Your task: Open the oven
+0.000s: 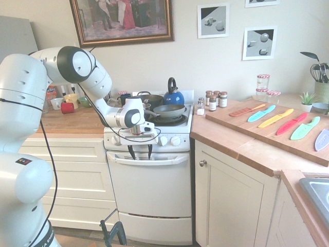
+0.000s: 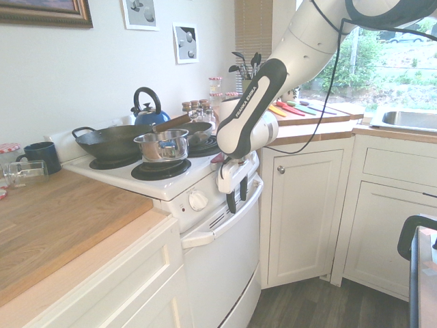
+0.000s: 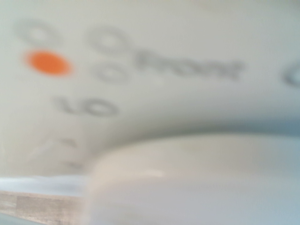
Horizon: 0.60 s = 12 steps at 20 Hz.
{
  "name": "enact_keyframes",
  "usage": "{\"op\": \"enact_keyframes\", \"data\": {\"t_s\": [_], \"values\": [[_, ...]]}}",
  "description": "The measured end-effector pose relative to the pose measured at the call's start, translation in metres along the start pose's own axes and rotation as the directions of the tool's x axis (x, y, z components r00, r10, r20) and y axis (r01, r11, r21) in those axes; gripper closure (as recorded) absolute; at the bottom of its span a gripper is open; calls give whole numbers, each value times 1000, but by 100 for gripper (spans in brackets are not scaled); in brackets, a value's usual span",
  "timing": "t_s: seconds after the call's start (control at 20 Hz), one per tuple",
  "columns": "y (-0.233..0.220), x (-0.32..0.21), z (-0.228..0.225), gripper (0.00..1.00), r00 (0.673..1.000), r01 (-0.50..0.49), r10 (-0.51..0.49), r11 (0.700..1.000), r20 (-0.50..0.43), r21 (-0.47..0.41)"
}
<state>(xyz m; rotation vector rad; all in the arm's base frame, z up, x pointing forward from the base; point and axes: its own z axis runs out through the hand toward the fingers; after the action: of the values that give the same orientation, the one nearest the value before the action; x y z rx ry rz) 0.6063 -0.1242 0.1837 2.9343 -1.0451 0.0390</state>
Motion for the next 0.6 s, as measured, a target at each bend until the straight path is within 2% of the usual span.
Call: {"op": "enact_keyframes", "data": {"t_s": [0.2, 0.45, 0.6], "values": [[17, 12, 16, 0, 998, -58, 58, 998, 15, 13], [26, 18, 20, 0, 998, -55, 54, 998, 15, 26], [52, 31, 28, 0, 1000, -20, 20, 999, -9, 29]]}}
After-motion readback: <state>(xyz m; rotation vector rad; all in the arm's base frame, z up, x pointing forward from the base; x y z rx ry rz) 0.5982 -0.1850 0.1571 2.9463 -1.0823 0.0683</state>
